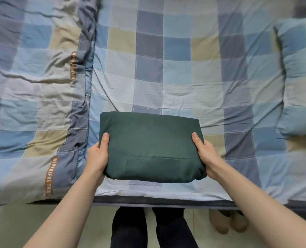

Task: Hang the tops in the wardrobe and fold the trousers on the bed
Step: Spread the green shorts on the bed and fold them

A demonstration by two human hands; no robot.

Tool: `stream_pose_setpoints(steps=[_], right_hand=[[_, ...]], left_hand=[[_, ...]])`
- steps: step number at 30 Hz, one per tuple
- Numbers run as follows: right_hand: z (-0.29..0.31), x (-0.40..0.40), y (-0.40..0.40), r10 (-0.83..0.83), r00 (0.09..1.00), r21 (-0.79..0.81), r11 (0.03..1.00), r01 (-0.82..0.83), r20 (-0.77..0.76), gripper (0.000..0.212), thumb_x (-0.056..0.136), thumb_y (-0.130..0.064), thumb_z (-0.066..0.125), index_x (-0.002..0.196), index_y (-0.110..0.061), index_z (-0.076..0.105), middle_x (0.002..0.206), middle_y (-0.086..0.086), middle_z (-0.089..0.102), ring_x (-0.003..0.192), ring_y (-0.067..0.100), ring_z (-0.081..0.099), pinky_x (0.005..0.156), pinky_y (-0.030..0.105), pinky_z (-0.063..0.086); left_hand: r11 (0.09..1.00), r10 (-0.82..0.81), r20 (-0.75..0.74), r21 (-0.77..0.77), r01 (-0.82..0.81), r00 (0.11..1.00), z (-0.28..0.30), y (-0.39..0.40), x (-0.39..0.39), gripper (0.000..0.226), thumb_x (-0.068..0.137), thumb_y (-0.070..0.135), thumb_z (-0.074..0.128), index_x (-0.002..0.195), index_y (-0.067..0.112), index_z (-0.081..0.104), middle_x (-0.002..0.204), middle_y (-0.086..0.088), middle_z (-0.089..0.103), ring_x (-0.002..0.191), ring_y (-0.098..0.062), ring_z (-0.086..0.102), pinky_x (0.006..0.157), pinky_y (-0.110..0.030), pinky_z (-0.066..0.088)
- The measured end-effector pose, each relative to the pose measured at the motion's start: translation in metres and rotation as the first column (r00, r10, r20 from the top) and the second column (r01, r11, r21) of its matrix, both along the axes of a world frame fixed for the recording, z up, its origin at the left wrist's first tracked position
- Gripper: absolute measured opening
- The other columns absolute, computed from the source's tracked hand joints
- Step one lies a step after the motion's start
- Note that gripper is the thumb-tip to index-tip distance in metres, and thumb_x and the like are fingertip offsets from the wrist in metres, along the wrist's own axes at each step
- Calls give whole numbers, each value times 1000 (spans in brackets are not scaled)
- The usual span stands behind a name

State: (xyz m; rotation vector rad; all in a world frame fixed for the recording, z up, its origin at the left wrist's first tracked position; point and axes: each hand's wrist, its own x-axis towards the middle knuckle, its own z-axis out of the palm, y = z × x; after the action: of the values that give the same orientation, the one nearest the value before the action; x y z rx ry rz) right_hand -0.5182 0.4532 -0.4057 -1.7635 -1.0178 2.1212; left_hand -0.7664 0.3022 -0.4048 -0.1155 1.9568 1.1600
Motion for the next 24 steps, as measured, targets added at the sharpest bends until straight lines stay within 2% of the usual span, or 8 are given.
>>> stream_pose_setpoints(steps=[3, 9, 11, 13, 18, 20, 22, 24], right_hand=[[56, 18, -8, -55, 999, 39, 998, 55, 1, 32, 96, -42, 50, 109, -17, 65, 100, -2, 74, 90, 13, 71, 69, 25, 56], [158, 51, -50, -245, 970, 123, 962, 243, -6, 32, 96, -39, 51, 110, -13, 64, 97, -3, 74, 89, 12, 71, 72, 24, 57], [184, 61, -76, -329, 944, 155, 932, 328, -15, 29, 96, -38, 50, 105, -15, 64, 91, -6, 75, 83, 8, 71, 64, 19, 56], [206, 69, -106, -404, 915, 175, 900, 399, -13, 27, 96, -40, 50, 104, -18, 64, 93, -7, 75, 85, 8, 71, 65, 19, 55], [241, 98, -203, -626, 780, 169, 768, 618, -8, 30, 97, -38, 50, 108, -15, 66, 103, -2, 74, 96, 13, 70, 84, 29, 55], [254, 120, -254, -734, 679, 195, 670, 717, 28, 32, 95, -40, 53, 108, -14, 67, 105, 0, 73, 100, 16, 69, 92, 35, 52], [259, 130, -290, -788, 613, 208, 609, 765, 53, 29, 95, -39, 53, 103, -15, 67, 103, 0, 73, 99, 15, 68, 91, 34, 53], [268, 149, -337, -859, 507, 213, 509, 834, 71, 27, 96, -39, 52, 101, -16, 66, 99, -2, 73, 94, 13, 69, 85, 30, 54]], left_hand=[[997, -29, 61, 77, 24, 998, 50, 6, 12, 33, 97, 46, 50, 98, 16, 65, 99, 0, 71, 88, -17, 68, 72, -32, 53], [973, -176, 200, 186, 139, 964, 137, 4, 27, 45, 96, 52, 47, 118, 16, 61, 111, -3, 71, 101, -25, 68, 82, -40, 55], [954, -260, 198, 206, 219, 945, 159, 0, 30, 40, 96, 53, 47, 110, 19, 63, 109, -3, 71, 101, -25, 68, 81, -40, 55], [930, -339, 203, 219, 295, 918, 180, -7, 33, 39, 95, 55, 47, 106, 22, 63, 108, -2, 72, 99, -25, 69, 80, -40, 55], [830, -552, 177, 209, 517, 815, 224, -31, 58, 45, 94, 57, 48, 114, 19, 61, 107, -2, 72, 96, -24, 70, 75, -38, 56], [743, -668, 181, 217, 634, 721, 245, -46, 88, 42, 94, 55, 49, 111, 19, 62, 101, -2, 74, 91, -22, 70, 71, -36, 55], [685, -728, 183, 220, 695, 660, 255, -60, 105, 38, 95, 53, 48, 104, 19, 64, 91, 0, 75, 82, -20, 71, 68, -35, 54], [583, -811, 201, 224, 781, 549, 259, -75, 135, 40, 95, 53, 49, 103, 18, 66, 89, -1, 77, 79, -20, 72, 68, -35, 55]])
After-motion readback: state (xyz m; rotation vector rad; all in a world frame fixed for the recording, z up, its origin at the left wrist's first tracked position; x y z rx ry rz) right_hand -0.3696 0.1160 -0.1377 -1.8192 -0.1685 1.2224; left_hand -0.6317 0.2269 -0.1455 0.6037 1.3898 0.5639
